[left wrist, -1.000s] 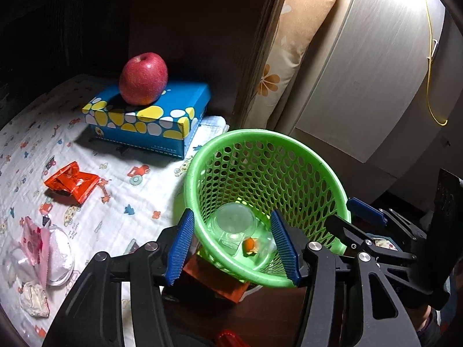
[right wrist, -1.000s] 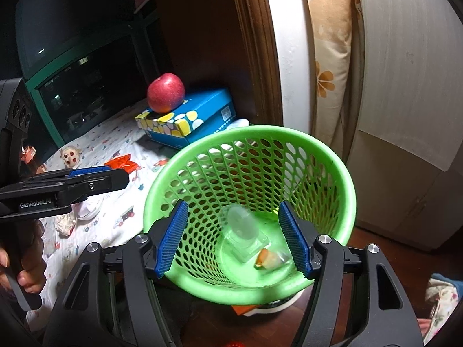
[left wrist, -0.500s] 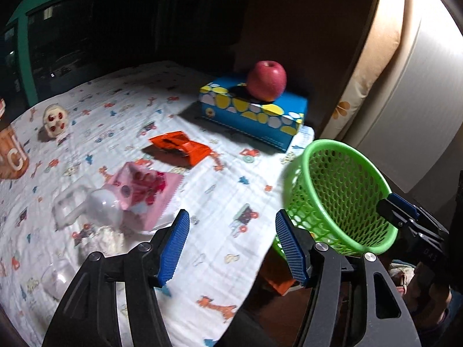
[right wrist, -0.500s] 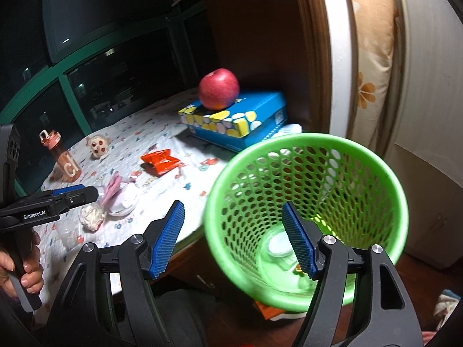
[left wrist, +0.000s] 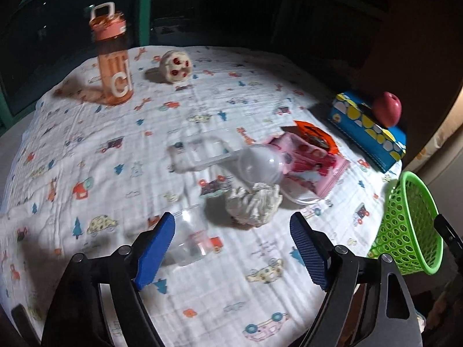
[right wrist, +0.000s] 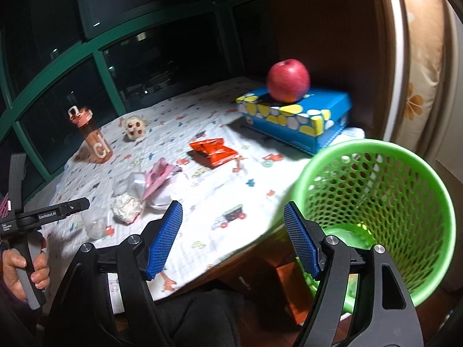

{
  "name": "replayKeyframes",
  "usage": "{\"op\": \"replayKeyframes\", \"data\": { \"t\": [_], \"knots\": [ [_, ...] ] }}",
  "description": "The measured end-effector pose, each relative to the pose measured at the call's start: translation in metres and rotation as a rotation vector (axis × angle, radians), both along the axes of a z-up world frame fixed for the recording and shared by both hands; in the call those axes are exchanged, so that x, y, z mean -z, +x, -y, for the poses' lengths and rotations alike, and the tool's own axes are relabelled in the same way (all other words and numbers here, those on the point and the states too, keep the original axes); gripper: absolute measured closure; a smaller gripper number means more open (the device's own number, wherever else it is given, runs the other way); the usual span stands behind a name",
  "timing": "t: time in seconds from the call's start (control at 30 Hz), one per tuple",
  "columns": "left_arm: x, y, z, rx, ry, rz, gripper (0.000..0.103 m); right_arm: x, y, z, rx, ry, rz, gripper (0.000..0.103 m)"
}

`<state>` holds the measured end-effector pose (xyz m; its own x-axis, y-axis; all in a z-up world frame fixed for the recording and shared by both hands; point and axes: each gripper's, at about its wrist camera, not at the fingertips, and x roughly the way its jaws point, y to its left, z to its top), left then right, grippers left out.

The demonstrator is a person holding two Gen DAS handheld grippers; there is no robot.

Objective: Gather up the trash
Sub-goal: 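Move both tools back over the bed, then grasp the clear plastic cup with the left tool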

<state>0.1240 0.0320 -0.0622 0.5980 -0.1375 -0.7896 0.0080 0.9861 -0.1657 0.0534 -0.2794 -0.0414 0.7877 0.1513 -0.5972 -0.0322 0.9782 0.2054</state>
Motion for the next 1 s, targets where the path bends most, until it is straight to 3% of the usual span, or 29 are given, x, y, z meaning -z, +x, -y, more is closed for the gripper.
{"op": "replayKeyframes", "data": {
  "t": [0.2, 0.5, 0.7, 0.77, 1.0],
  "knots": [
    [0.029, 0.008, -0.038, -0.1, -0.064, -0.093, 0.024, 0.005, 0.011, -0.031, -0.07, -0.004, -0.016, 0.03],
    [0.057, 0.025, -0.05, -0.104, -0.138, -0.172, 0.024, 0.018, 0.027, -0.073, -0.166, -0.025, -0.057, 0.03],
    [0.062, 0.03, -0.054, -0.073, -0.179, -0.165, 0.034, 0.029, 0.04, -0.102, -0.232, -0.025, -0.092, 0.03],
    [0.062, 0.03, -0.055, -0.057, -0.184, -0.159, 0.042, 0.033, 0.044, -0.112, -0.252, -0.023, -0.104, 0.03],
    [0.049, 0.022, -0.069, -0.045, -0.225, -0.112, 0.044, 0.047, 0.062, -0.148, -0.322, -0.021, -0.148, 0.03]
  ]
}}
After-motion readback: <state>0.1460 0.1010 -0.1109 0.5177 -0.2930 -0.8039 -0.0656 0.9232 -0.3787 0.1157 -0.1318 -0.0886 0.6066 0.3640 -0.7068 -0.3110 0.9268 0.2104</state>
